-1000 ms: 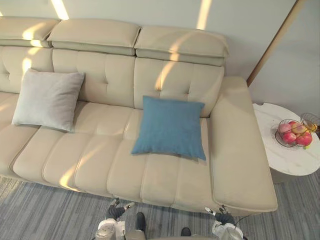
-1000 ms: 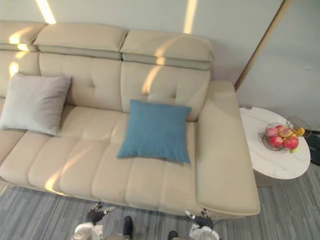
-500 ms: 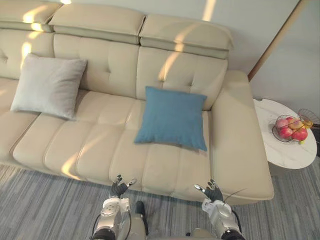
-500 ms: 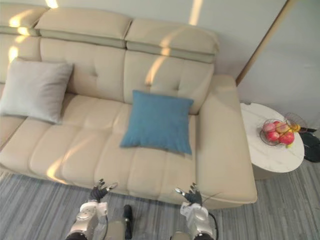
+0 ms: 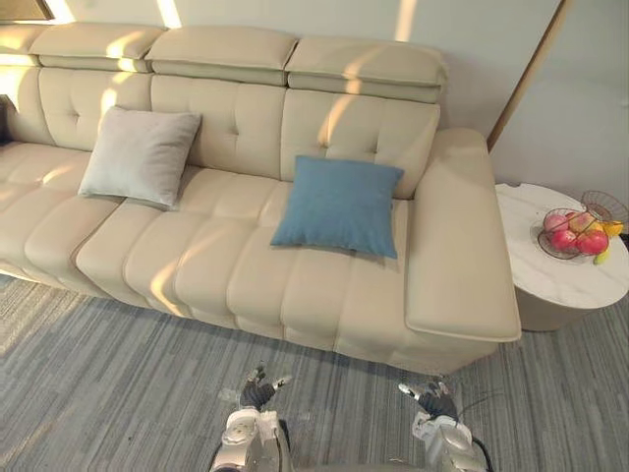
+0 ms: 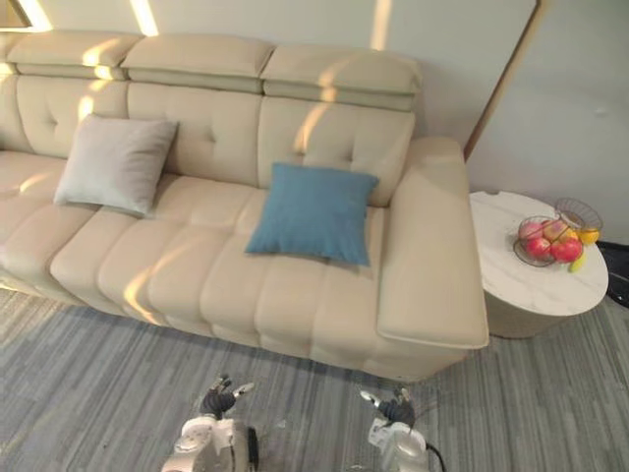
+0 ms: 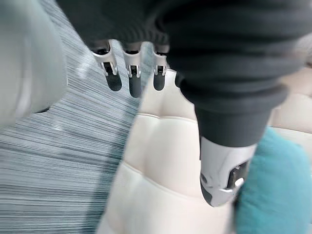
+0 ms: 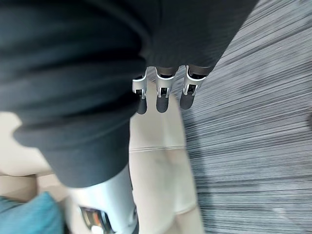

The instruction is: Pick up cushions and gather them together orderly.

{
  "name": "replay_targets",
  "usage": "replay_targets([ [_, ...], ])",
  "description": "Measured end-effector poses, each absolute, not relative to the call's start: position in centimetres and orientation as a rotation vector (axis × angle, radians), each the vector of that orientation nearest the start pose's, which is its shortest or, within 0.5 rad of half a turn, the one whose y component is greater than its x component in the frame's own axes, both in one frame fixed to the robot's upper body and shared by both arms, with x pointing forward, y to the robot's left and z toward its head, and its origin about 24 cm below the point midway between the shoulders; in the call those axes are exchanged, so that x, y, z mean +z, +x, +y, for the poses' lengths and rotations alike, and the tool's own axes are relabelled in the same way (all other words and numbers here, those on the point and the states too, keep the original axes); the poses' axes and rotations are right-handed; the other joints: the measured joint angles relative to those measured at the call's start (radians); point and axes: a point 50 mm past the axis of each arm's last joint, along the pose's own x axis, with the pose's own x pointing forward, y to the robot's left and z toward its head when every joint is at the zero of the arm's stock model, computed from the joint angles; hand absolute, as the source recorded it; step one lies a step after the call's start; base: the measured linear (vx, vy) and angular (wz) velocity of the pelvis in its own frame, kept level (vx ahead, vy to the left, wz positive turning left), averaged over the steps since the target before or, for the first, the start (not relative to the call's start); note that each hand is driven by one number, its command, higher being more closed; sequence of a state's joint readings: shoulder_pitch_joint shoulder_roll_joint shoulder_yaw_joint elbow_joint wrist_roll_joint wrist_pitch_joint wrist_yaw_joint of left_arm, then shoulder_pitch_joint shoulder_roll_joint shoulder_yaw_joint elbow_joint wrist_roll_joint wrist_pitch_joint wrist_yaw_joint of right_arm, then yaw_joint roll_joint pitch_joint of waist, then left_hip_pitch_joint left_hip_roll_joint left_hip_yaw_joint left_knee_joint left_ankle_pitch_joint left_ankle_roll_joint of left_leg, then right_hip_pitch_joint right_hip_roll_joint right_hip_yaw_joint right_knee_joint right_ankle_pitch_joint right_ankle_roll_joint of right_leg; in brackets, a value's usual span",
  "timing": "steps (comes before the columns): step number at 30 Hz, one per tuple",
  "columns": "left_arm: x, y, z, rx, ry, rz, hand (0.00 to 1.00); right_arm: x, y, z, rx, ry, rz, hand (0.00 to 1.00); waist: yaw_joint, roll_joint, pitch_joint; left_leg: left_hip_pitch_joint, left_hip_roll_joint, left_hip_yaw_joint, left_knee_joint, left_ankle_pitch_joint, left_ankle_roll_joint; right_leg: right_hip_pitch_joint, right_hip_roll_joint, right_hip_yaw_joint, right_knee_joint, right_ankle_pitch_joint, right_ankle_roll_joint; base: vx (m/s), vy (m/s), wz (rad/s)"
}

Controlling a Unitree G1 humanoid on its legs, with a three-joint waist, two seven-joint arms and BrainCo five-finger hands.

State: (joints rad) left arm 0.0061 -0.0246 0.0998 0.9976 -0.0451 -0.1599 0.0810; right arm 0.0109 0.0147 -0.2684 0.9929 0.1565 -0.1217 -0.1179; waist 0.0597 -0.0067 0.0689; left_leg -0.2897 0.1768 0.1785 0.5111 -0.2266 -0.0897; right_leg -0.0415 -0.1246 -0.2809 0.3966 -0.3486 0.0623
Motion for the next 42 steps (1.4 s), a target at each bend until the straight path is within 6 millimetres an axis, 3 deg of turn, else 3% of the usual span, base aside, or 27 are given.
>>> replay_targets([
  [2, -14.5, 13.8, 17.4, 0.205, -0.031, 0.871, 0.00, -15.5, 12.0, -18.1, -0.442, 0.239, 0.955, 0.00, -0.008, -0.029, -0.034, 0.034, -0.051, 0.009, -0.137, 0.073, 0.016, 0.012, -0.007, 0.031, -0.116, 0.071, 0.009, -0.07, 0.111, 0.04],
  [4, -14.8, 13.2, 18.4, 0.216, -0.006, 0.894, 0.00, -15.8, 11.1, -18.7, -0.485, 0.257, 0.986, 0.00, -0.015, -0.027, -0.037, 0.056, -0.075, 0.012, -0.200, 0.113, 0.034, 0.039, -0.010, 0.035, -0.194, 0.124, 0.018, -0.07, 0.109, 0.02],
  [9, -15.3, 11.7, 19.3, 0.228, 0.015, 0.957, 0.00, -15.9, 10.7, -19.9, -0.520, 0.249, 0.995, 0.00, -0.021, -0.015, -0.038, 0.093, -0.107, 0.016, -0.287, 0.169, 0.052, 0.046, -0.018, 0.065, -0.232, 0.152, 0.014, -0.08, 0.057, 0.00],
  [21, -15.8, 10.2, 20.3, 0.240, 0.055, 1.017, 0.00, -15.8, 11.0, -20.6, -0.528, 0.226, 1.001, 0.00, -0.024, -0.027, -0.042, 0.204, -0.156, -0.006, -0.493, 0.270, 0.062, 0.087, -0.018, 0.092, -0.308, 0.192, 0.016, 0.00, -0.003, -0.03],
  [22, -15.9, 10.0, 20.3, 0.229, 0.067, 1.031, 0.00, -15.8, 11.0, -20.8, -0.495, 0.183, 1.021, 0.00, -0.067, -0.031, 0.003, 0.341, -0.166, -0.036, -0.622, 0.254, 0.033, 0.167, -0.011, 0.148, -0.311, 0.187, 0.016, 0.00, 0.000, 0.00],
  [27, -15.9, 10.0, 20.2, 0.228, 0.066, 1.031, 0.00, -15.9, 11.0, -20.8, -0.495, 0.183, 1.021, 0.00, -0.069, -0.023, 0.008, 0.340, -0.156, -0.040, -0.622, 0.248, 0.041, 0.162, -0.001, 0.150, -0.305, 0.220, 0.013, 0.01, 0.006, 0.01],
  [42, -15.8, 10.5, 20.5, 0.163, 0.116, 1.028, 0.00, -16.2, 9.0, -21.7, -0.580, 0.224, 1.057, 0.00, -0.076, -0.006, 0.018, 0.364, -0.156, 0.044, -0.615, 0.249, 0.047, 0.159, -0.013, 0.165, -0.316, 0.219, 0.014, 0.05, -0.014, -0.12],
])
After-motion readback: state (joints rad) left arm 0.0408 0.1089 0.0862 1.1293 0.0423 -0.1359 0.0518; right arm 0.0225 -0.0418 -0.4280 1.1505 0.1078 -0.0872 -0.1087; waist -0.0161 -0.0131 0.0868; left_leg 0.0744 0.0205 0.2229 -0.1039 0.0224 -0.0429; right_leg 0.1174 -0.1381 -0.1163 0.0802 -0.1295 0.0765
